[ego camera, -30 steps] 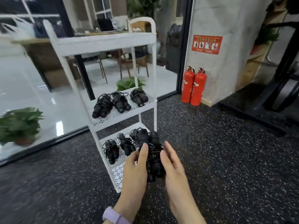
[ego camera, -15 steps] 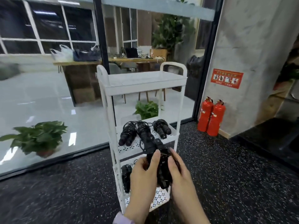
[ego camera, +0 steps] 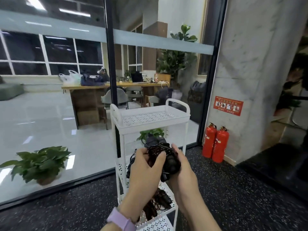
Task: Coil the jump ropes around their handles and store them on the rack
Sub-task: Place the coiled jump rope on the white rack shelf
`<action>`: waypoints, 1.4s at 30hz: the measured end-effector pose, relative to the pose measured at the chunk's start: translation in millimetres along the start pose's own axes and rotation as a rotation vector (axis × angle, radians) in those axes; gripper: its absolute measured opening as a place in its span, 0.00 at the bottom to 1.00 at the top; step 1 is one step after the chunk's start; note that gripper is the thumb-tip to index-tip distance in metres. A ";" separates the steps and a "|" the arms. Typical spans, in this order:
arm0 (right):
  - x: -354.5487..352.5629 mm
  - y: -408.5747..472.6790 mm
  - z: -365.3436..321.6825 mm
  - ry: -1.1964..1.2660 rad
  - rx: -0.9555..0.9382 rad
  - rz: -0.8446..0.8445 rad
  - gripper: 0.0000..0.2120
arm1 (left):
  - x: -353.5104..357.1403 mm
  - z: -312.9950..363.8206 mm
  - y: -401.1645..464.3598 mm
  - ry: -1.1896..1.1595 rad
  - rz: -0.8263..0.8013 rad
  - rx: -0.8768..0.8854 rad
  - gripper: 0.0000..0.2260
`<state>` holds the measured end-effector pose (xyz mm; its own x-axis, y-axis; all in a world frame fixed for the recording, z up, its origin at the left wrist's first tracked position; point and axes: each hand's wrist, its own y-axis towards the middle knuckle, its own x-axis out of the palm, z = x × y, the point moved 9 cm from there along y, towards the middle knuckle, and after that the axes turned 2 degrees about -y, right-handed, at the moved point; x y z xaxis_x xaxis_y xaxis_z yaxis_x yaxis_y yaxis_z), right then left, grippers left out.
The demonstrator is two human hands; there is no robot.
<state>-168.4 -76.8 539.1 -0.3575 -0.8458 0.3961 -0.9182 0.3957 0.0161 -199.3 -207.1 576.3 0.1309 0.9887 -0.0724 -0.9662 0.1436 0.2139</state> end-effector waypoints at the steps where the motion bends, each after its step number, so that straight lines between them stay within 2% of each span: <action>1: 5.4 3.3 -6.5 -0.006 -0.006 -0.007 0.13 | -1.6 9.8 1.7 -0.020 -0.022 0.018 0.24; 3: 17.4 8.0 -24.5 -0.046 -0.043 -0.017 0.20 | -6.5 30.0 6.6 -0.027 -0.048 0.054 0.28; 5: 32.9 14.1 -44.8 -0.086 -0.092 -0.050 0.28 | -14.1 52.4 15.1 0.063 -0.033 0.101 0.24; 6: 40.4 18.2 -54.2 -0.109 -0.108 -0.063 0.28 | -19.2 64.5 21.2 0.128 -0.012 0.126 0.21; 9: 63.7 32.4 -82.0 -0.197 -0.164 -0.103 0.17 | -31.1 99.9 44.8 0.292 0.017 0.172 0.14; 11: 76.8 44.6 -94.5 -0.236 -0.180 -0.103 0.16 | -31.8 118.9 63.2 0.392 -0.028 0.209 0.10; 15: 99.9 78.9 -108.6 -0.283 -0.184 -0.099 0.18 | -40.0 140.8 102.3 0.648 -0.040 0.253 0.16; 20: 126.1 124.9 -113.0 -0.305 -0.137 -0.131 0.16 | -46.4 145.5 159.2 1.045 -0.001 0.261 0.22; 25: 137.3 160.9 -104.2 -0.598 -0.149 -0.172 0.15 | -53.2 119.6 197.0 1.201 -0.063 0.235 0.27; 28: 146.8 170.8 -99.3 -0.761 -0.188 -0.228 0.17 | -58.6 96.7 208.8 1.262 -0.091 0.179 0.32; 31: 154.2 178.4 -93.0 -0.966 -0.219 -0.273 0.20 | -57.7 86.0 215.7 1.373 -0.113 0.209 0.31; 35: 151.3 186.2 -84.1 -1.194 -0.221 -0.285 0.17 | -52.2 76.7 219.3 1.473 -0.135 0.172 0.31; 38: 149.6 188.5 -83.9 -1.189 -0.188 -0.280 0.18 | -51.8 79.6 217.0 1.433 -0.075 0.207 0.31; 42: 137.0 178.6 -93.5 -1.038 -0.171 -0.223 0.31 | -57.5 85.1 207.4 1.345 0.025 0.317 0.24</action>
<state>-365.5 -88.4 682.1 -0.2291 -0.7636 -0.6037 -0.9733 0.1718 0.1522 -388.3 -230.6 707.7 -0.3733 0.2160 -0.9022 -0.8502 0.3095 0.4259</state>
